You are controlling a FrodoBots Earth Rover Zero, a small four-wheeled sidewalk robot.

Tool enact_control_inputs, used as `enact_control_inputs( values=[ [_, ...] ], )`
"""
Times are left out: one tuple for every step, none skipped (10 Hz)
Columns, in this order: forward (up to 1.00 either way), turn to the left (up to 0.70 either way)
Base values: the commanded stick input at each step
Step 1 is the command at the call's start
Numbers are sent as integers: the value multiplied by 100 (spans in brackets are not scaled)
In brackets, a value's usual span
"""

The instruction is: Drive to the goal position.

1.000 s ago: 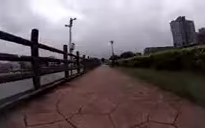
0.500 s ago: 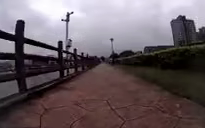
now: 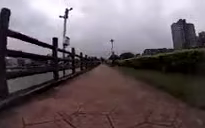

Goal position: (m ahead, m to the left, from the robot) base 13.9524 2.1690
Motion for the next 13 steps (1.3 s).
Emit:
enact_control_inputs(
  values=[
    [100, -40],
    [100, -40],
    [100, -32],
    [100, -18],
    [100, 0],
    [100, 0],
    [100, 0],
    [100, 0],
    [100, 0],
    [100, 0],
    [100, 0],
    [100, 0],
    [100, 0]
  ],
)
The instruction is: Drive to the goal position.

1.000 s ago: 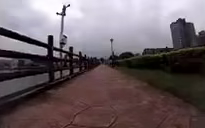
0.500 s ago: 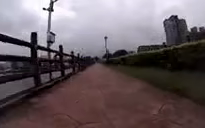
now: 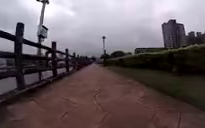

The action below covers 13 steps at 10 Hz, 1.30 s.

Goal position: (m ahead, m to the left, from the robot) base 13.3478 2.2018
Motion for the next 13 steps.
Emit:
enact_control_inputs(
  values=[
    [100, 0],
    [100, 0],
    [100, 0],
    [100, 0],
    [100, 0],
    [100, 0],
    [100, 0],
    [100, 0],
    [100, 0],
    [100, 0],
    [100, 0],
    [100, 0],
    [100, 0]
  ],
)
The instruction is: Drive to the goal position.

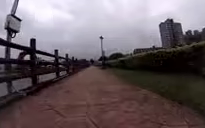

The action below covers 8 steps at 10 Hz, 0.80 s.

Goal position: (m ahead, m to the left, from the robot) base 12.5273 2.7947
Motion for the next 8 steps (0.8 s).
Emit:
enact_control_inputs(
  values=[
    [100, 0],
    [100, 0],
    [100, 0],
    [100, 0],
    [100, 0],
    [100, 0],
    [100, 0],
    [100, 0]
  ],
)
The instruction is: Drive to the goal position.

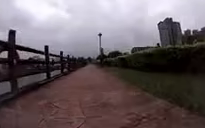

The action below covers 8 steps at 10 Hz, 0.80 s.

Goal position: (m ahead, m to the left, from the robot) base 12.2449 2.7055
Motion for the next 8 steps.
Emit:
enact_control_inputs(
  values=[
    [100, 0],
    [100, 0],
    [100, 0],
    [100, 11],
    [100, 34],
    [100, 40],
    [100, 29],
    [100, 0]
  ],
)
